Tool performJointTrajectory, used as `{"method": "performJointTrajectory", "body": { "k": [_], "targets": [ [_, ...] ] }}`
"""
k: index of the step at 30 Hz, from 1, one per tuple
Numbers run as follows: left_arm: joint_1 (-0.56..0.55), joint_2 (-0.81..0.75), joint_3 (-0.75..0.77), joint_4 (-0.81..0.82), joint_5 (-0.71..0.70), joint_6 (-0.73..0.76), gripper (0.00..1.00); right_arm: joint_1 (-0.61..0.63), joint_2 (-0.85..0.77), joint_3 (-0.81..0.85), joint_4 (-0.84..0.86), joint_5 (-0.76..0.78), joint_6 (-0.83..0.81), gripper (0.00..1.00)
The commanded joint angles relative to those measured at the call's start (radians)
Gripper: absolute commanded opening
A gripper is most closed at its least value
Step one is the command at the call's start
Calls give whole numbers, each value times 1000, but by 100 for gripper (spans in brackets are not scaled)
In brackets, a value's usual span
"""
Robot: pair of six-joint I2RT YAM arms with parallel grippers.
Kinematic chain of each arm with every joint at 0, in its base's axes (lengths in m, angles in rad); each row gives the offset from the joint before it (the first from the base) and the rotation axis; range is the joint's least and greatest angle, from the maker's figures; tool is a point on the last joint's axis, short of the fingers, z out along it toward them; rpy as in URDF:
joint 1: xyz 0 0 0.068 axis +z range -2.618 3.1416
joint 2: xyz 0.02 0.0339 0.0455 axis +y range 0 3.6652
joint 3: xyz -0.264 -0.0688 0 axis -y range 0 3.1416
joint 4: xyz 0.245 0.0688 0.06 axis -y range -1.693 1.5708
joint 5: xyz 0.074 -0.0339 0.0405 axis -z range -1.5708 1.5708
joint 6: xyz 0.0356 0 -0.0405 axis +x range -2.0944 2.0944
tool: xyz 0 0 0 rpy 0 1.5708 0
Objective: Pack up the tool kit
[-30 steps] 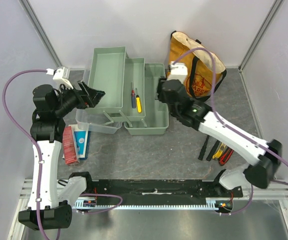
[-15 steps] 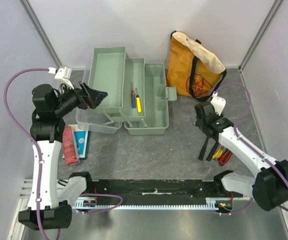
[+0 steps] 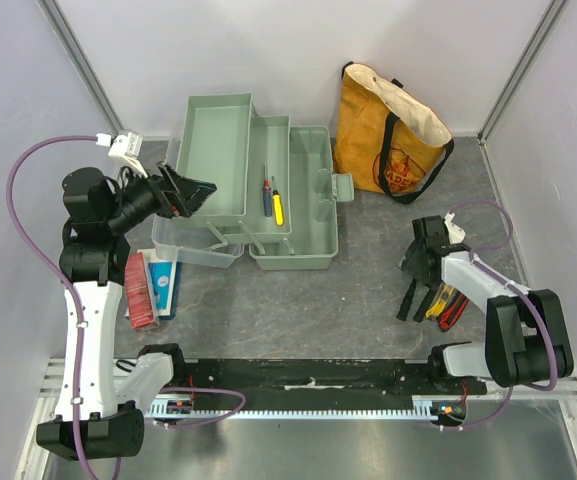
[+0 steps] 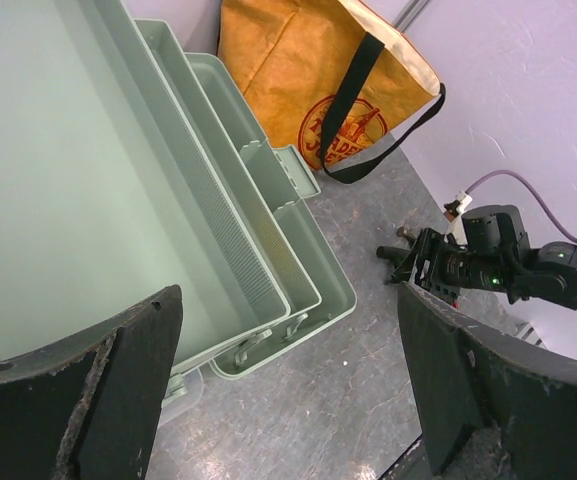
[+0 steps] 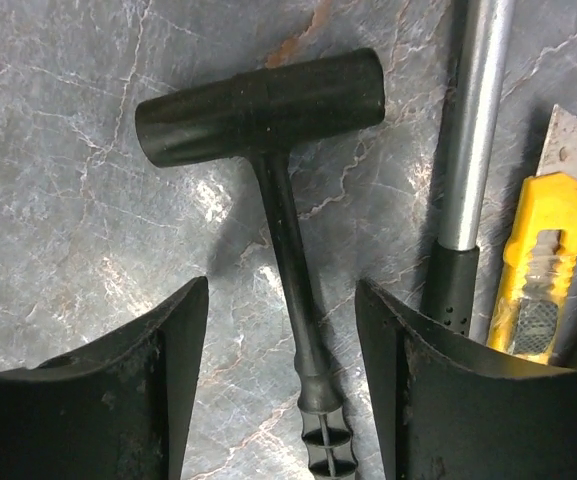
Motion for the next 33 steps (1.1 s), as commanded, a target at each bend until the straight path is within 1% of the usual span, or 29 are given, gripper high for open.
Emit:
{"method": "performJointTrajectory", "body": {
  "k": [1,5,7,9,10,13,18,23,27,29,33],
  "targets": [
    [-2,-14,35,37,34,-27,93,-6,14,-10,66,-26,22,66],
    [-2,-13,40,39,49,-18,93,-13,37,-21,90,-40,27,64],
    [-2,-6,52,36,58,-11,93,-15,47,-22,96,-39,26,60],
    [-2,-2,61,34,69,-9,93,-15,60,-21,103,-42,15,51],
    [-2,-2,64,36,75,-14,93,-15,60,-24,113,-46,4,43],
    [-2,-2,63,45,86,-20,93,-15,40,-45,150,-55,-23,25],
    [-2,-5,61,50,80,-21,93,-15,46,-44,152,-74,-34,0],
    [-2,-11,63,53,95,-29,93,-13,23,-36,150,-106,-42,0],
    [-2,-6,58,92,158,-69,93,-13,-66,1,123,-167,-56,0],
    [-6,-6,38,149,204,-121,93,-13,-130,25,124,-227,-59,0],
    [-7,-2,-29,350,279,-294,92,-10,-254,94,158,-394,-54,0]
  ]
}}
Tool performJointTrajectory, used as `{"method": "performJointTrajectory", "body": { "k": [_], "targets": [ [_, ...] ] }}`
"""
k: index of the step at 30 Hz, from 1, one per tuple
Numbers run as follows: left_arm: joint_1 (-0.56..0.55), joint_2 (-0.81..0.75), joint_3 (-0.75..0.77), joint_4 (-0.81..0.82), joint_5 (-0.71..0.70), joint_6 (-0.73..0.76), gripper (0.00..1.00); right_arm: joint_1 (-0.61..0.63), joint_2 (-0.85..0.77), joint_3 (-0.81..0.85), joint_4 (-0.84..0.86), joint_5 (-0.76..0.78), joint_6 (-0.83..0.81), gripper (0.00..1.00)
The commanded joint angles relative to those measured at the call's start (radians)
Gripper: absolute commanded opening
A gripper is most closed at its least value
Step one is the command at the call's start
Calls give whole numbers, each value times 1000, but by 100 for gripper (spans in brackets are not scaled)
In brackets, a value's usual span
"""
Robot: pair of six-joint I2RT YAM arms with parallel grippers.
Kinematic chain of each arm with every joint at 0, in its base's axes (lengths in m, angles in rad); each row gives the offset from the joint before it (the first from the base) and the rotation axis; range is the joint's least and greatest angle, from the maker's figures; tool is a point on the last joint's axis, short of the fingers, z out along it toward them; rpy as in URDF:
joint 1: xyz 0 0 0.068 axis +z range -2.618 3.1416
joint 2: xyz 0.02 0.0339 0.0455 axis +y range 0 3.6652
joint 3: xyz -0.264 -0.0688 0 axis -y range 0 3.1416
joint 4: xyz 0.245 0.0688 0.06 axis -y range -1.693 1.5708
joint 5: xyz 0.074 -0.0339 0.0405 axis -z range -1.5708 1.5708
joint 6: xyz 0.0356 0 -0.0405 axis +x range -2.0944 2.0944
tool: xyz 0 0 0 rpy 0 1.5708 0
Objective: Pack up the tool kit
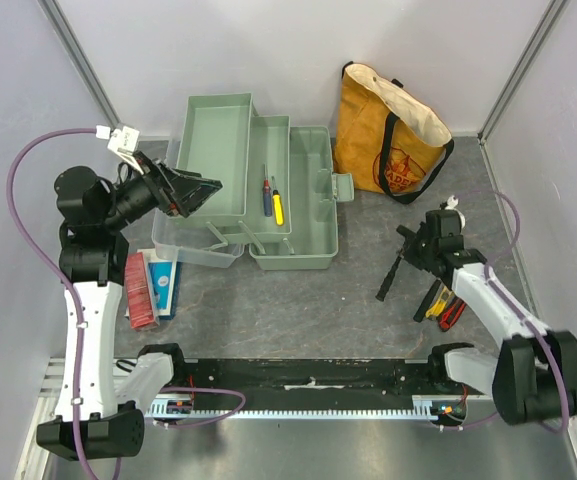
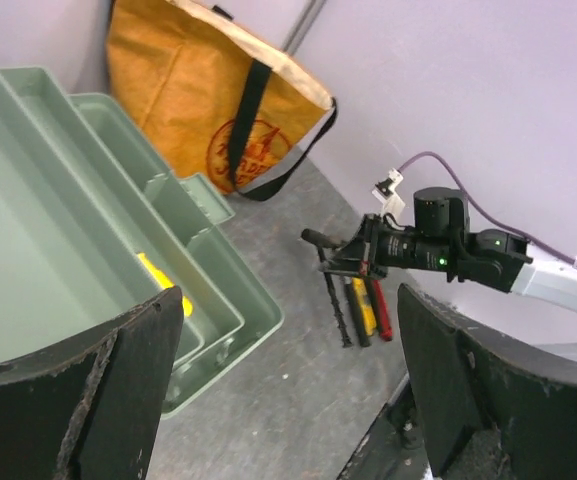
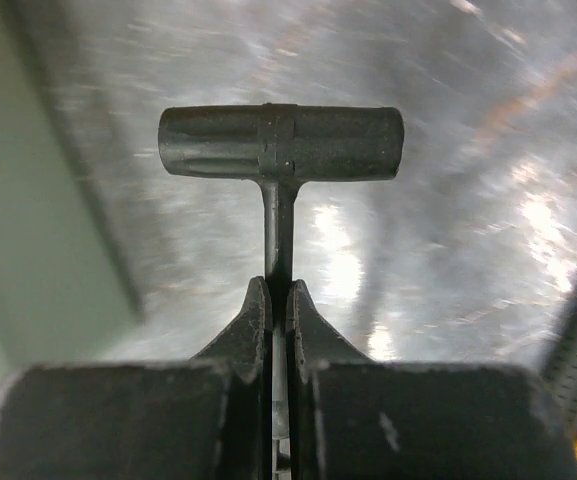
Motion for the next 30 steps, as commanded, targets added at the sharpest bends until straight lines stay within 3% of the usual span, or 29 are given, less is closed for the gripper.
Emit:
{"method": "performJointTrajectory", "body": {
  "k": [1,4,9,16,22,30],
  "targets": [
    [-12,8,-58,266,129,-233,92,4,-139,132,73,-222,-8,0],
    [-74,38,-71,341,131,-293,91,5,-188,173,160,-409,5,0],
    [-283,106,-57,406,72,-313,89,30,-237,170,492,-633,163,0],
    [-525,238,-31,476,-10,-324,88,135,-213,221,979,-732,422,0],
    [-673,336,-14,544,-21,-298,88,240,-154,295,1074,-725,470,0],
    [-737,333,-43,682,37,-298,89,278,-122,298,1147,-710,501,0]
  ]
}}
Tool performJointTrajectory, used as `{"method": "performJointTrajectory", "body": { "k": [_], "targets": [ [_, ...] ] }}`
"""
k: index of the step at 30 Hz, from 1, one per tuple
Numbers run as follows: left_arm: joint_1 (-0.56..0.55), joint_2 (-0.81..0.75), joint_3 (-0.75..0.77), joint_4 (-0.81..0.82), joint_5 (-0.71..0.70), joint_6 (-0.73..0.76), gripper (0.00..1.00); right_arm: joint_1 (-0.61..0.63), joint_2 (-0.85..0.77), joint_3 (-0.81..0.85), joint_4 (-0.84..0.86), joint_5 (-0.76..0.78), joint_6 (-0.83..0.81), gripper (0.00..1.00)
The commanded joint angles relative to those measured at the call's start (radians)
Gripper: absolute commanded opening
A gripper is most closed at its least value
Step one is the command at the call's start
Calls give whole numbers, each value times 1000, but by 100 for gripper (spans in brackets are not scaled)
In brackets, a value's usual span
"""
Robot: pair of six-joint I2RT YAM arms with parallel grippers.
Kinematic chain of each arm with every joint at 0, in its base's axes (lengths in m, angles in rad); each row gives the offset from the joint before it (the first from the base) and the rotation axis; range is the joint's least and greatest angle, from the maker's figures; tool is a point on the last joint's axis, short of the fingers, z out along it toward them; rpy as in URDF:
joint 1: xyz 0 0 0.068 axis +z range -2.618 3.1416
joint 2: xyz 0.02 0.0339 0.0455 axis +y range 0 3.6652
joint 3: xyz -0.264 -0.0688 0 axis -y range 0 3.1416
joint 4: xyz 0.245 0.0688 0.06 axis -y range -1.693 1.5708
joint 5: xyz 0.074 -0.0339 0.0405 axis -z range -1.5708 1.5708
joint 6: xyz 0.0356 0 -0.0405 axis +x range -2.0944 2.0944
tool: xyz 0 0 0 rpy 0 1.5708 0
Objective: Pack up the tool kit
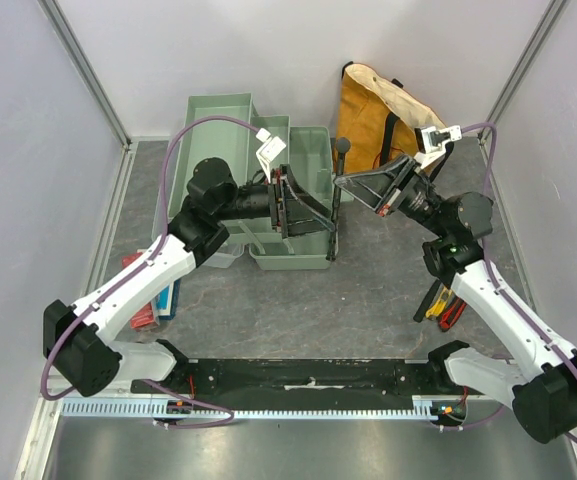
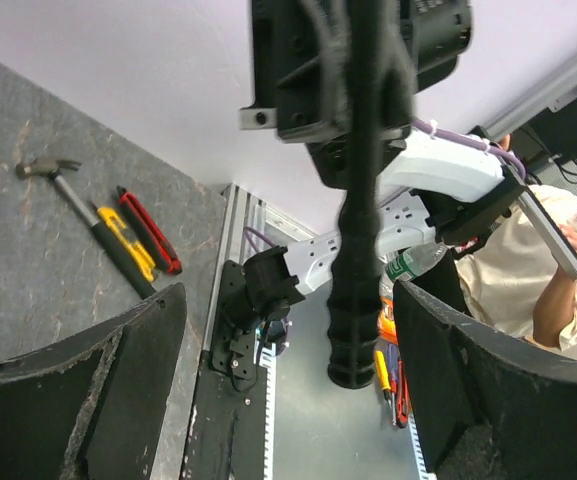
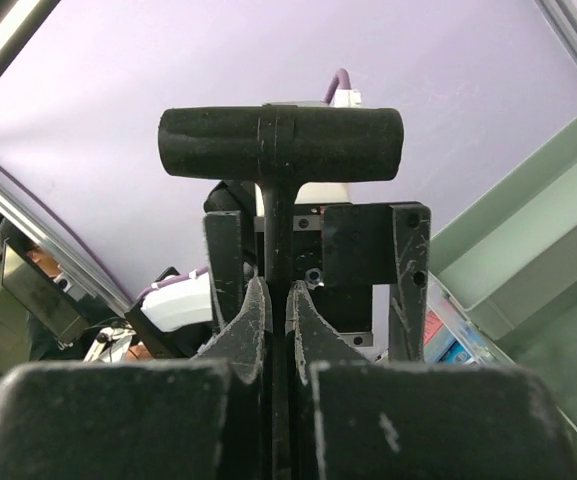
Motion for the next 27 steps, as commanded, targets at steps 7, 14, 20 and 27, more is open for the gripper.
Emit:
{"method": "performJointTrajectory", "body": {
  "k": [7,14,20,27],
  "targets": [
    [-25,-46,-29,218,3,-52,90,32,30,33,98,14,20,0],
    [-55,-5,-9,204,22,-52,69,39,42,28,65,65,-8,0],
    [-57,-21,29,41,-49,58,12,41,56,31,-9,98,-37,0],
    [-55,-24,246,-501,-422,379,2,38,22,54,-363,300,-253,73]
  ]
}}
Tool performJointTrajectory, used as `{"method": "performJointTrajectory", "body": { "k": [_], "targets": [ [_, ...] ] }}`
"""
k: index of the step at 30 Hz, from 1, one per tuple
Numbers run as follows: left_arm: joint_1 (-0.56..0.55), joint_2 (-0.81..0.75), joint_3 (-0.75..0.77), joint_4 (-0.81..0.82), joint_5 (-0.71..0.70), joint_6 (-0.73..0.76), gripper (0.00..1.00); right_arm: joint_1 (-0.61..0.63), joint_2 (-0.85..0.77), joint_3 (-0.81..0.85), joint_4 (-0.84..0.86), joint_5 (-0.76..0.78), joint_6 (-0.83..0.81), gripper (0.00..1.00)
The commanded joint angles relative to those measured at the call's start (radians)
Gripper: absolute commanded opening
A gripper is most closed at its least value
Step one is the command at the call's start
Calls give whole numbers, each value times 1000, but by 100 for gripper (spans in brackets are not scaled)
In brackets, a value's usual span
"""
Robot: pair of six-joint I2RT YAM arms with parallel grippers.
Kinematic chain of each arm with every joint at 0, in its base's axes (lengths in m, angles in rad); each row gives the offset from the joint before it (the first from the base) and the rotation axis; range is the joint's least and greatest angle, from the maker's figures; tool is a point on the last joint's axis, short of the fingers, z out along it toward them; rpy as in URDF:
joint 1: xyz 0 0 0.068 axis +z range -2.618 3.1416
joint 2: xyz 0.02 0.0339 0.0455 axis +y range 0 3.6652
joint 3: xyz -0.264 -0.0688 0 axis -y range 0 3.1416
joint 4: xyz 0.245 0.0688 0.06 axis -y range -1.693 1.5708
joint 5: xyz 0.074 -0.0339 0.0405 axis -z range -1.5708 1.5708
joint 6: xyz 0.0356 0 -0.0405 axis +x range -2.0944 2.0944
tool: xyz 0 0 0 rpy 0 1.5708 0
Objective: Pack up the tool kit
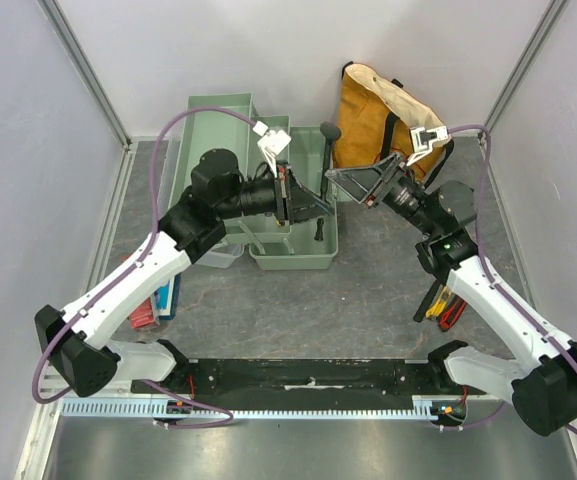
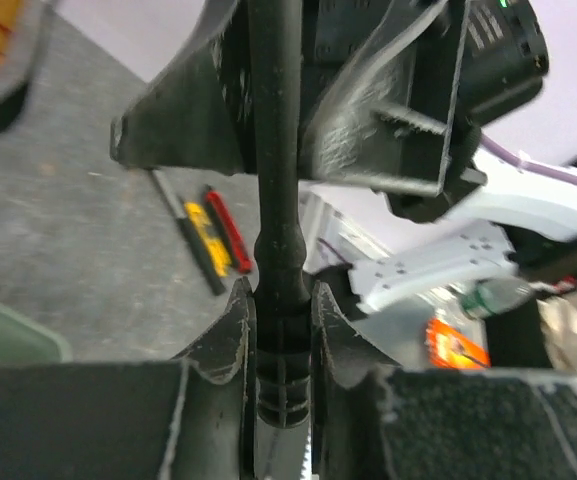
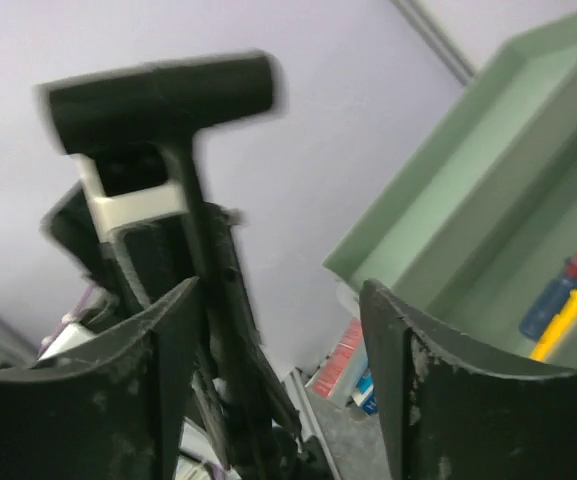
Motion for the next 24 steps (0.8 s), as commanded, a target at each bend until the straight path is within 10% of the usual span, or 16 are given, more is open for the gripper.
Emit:
{"method": "performJointTrajectory", "body": {
  "k": [1,3,8,16,24],
  "targets": [
    [-3,-17,181,-339,-319,292,2,-1,-33,41,-297,220,-179,83],
    [0,-13,226,-456,-448,357,2,-2,-47,52,-418,323,-225,98],
    [96,27,341,-660,-732,461,2,-13,-70,22,-591,495,-273,98],
    [395,92,358,-778,-711,472,2,-55,-60,-23,-886,682,-281,98],
    [471,228,404,-846,-712,504,2,-105,-60,-86,-932,674,-279,98]
  ]
}}
